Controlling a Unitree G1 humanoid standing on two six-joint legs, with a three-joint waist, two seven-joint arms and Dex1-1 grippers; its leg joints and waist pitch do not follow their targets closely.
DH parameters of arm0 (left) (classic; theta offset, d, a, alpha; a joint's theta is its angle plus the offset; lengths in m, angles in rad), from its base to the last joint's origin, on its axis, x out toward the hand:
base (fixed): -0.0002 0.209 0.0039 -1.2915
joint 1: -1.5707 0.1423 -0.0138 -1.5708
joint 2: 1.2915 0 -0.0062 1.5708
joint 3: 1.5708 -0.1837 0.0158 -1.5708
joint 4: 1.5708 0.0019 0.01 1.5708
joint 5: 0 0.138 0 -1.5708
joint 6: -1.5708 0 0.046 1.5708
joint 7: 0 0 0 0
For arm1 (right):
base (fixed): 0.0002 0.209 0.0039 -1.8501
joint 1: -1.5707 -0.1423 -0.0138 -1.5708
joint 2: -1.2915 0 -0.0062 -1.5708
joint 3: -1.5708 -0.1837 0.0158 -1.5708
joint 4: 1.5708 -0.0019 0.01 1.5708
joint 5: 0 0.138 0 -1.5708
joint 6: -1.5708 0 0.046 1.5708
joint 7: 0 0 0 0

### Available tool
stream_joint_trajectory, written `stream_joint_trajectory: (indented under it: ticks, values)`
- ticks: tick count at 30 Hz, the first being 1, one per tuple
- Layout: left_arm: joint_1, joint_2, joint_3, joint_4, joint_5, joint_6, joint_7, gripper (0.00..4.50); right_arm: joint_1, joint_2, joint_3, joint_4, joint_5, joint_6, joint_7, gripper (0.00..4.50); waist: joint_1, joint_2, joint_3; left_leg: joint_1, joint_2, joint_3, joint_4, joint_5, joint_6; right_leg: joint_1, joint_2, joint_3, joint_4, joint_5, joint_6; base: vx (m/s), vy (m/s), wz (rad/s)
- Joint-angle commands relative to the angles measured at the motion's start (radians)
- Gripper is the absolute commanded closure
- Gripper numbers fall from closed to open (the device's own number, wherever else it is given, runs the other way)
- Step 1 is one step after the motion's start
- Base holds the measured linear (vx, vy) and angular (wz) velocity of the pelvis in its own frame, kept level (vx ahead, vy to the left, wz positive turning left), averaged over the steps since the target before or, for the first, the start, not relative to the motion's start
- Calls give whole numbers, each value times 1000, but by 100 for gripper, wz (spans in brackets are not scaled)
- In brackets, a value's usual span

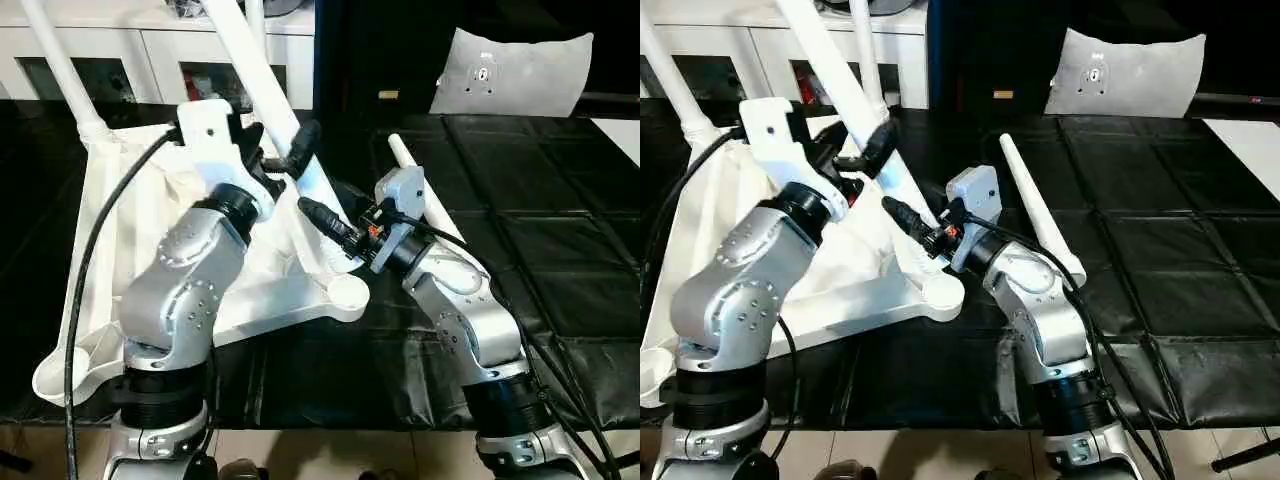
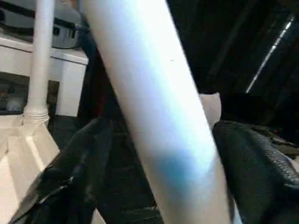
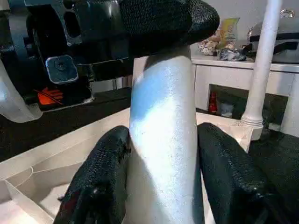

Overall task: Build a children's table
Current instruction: Pick table leg

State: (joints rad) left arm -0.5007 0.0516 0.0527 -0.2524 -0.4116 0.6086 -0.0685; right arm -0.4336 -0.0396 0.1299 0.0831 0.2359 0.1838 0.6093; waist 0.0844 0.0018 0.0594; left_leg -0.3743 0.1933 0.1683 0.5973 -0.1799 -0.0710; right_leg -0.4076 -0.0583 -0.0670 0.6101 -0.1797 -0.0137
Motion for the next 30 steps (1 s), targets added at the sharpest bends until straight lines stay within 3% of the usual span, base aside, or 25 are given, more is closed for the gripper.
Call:
stream_joint_trajectory:
  ticks: [1, 8, 11, 16, 17, 18, 22, 27, 30]
  values:
    - [9, 9, -14, 15, 12, 5, -17, 102, -16, -4, 6, -4, -4, -25, 4, 264, -5, 2, -69, 8, 28, -9, -67, -196, 0, 53, -65, 48, -78, -242, -116, 0, 0, 0]
    - [19, -17, 10, 5, -44, 25, -30, 165, -20, -13, 8, 11, -11, -46, 8, 264, -5, 1, -70, 7, 28, -7, -65, -188, 2, 55, -65, 48, -76, -223, -132, 0, 0, 0]
    - [30, 46, -51, -5, -3, 13, -99, 194, -19, -12, 14, 14, -18, -50, 10, 264, -4, 1, -69, 8, 27, -8, -66, -193, 8, 54, -66, 48, -78, -244, -122, 0, 0, 0]
    - [41, 73, -76, -7, 11, 18, -127, 222, -17, -16, 25, 16, -22, -58, 15, 266, -6, 3, -68, 9, 29, -8, -67, -198, -1, 52, -65, 49, -76, -239, -127, 0, 0, 0]
    - [42, 75, -73, -7, 7, 22, -130, 222, -18, -19, 27, 17, -22, -59, 18, 266, -8, -3, -68, 9, 28, -7, -66, -193, -1, 54, -65, 49, -76, -237, -127, 0, 0, 0]
    - [42, 73, -70, -6, 5, 24, -129, 228, -18, -19, 27, 17, -22, -59, 18, 266, -6, 1, -69, 10, 29, -7, -66, -189, -2, 53, -66, 50, -75, -233, -130, 0, 0, 0]
    - [41, 60, -49, -4, -17, 30, -119, 247, -20, -22, 30, 19, -24, -60, 21, 267, -6, -1, -69, 8, 28, -6, -65, -188, -1, 55, -65, 50, -73, -229, -131, 0, 0, 0]
    - [38, 10, 41, 19, -67, 30, -61, 258, -30, -18, 21, 21, 10, -32, 34, 267, -6, -3, -69, 8, 26, -5, -63, -186, 5, 55, -65, 49, -76, -239, -132, 0, 0, 0]
    - [35, 30, 60, 36, -65, 19, -74, 262, -28, -19, 17, 0, 51, 9, 64, 197, -6, -4, -69, 8, 27, -6, -64, -186, 12, 55, -64, 49, -76, -248, -124, 0, 0, 0]
